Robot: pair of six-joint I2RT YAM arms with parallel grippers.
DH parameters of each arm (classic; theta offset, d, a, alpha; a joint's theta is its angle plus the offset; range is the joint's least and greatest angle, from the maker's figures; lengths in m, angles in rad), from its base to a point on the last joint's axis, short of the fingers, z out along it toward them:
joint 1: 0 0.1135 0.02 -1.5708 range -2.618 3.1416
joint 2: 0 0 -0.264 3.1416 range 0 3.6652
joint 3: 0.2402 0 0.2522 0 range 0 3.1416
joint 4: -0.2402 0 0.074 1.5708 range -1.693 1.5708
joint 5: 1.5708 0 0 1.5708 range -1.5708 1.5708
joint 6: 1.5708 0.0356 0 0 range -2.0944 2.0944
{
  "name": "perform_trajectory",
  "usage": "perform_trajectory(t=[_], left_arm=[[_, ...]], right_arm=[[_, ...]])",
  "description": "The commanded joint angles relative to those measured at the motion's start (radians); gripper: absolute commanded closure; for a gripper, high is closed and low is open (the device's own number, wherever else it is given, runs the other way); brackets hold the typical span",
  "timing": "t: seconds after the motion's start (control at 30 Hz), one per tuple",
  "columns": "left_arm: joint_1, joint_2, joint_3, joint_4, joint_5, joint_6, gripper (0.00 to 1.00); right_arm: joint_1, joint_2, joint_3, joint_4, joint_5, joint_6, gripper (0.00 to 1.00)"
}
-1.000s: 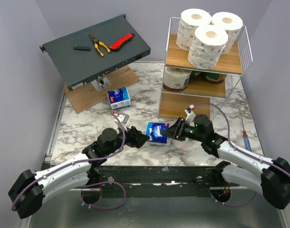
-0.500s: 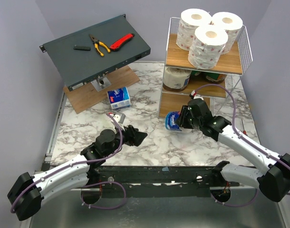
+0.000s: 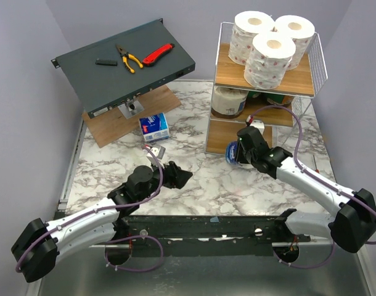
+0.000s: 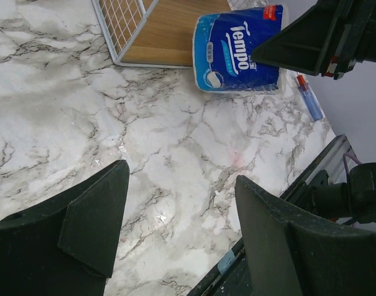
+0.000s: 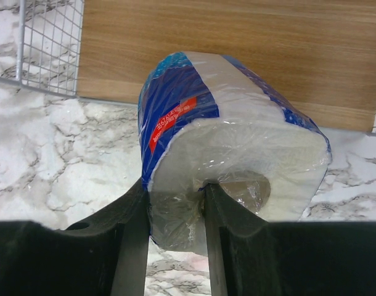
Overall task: Place and organize the paper towels onto the shelf
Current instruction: Place the paper towel on the shelf.
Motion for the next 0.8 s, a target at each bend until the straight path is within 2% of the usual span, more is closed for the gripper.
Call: perform_trajectory(t=[0.0,0.47,0.63,0.77], left_arm=[[-0.002,0.032,0.037,0.045,0.009,-0.015,0.28],[-0.002,0.070,0.036,0.069,0.023,-0.034,0.28],[-0.002,0.079,0.035,0.069,0.025,-0.036,0.28],[-0.002,0.080,0.033,0.068,0.028,-0.037,0.28]], right_arm=[[0.004,0.026,0.052,0.072,0.127,-0.023,0.72],[0.002,0.101,0.072,0.151,0.204,-0.039,0.70],[0.003,0.122,0.049,0.165,0.213,-0.017,0.64],[0.003,0.125,0.037,0.169,0.219,-0.004,0.54]])
